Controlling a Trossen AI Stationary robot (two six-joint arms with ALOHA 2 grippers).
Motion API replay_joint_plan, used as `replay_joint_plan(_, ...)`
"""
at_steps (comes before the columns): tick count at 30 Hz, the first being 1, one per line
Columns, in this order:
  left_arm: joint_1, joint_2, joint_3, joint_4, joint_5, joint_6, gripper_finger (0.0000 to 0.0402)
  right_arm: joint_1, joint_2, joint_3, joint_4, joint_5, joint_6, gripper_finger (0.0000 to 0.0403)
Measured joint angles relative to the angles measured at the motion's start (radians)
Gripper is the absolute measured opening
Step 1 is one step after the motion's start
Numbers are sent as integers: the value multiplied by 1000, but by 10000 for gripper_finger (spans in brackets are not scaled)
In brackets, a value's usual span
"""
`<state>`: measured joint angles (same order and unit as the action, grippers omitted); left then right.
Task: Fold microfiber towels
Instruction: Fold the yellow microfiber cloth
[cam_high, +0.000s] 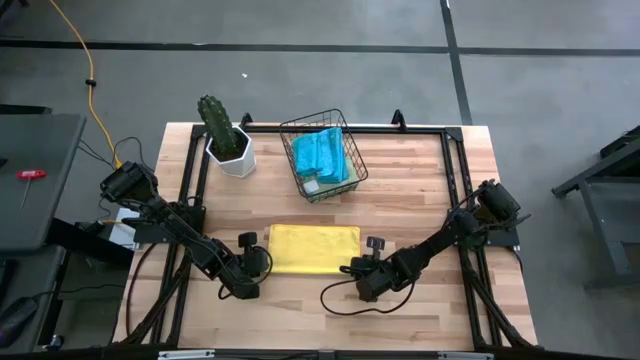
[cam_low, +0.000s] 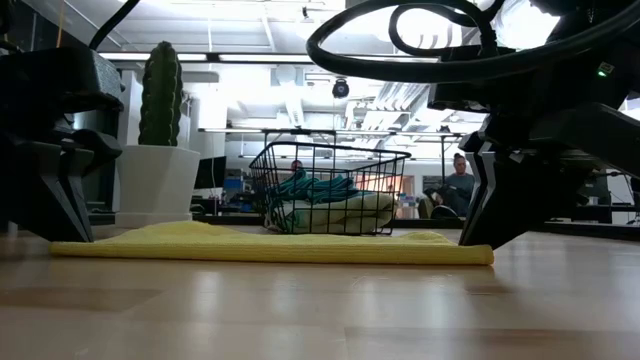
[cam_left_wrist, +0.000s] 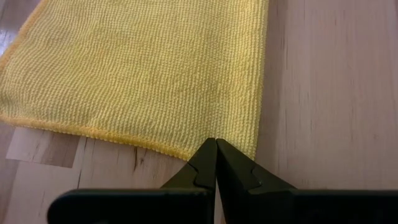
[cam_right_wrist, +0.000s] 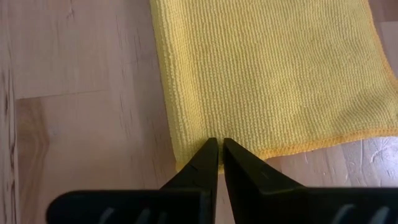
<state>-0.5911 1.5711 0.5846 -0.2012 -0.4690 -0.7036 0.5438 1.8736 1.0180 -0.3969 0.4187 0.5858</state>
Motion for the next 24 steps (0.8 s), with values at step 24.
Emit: replay_joint_plan(24, -1, -2, 1, 2, -7, 0, 0, 2, 4, 53, -107, -16, -44, 20)
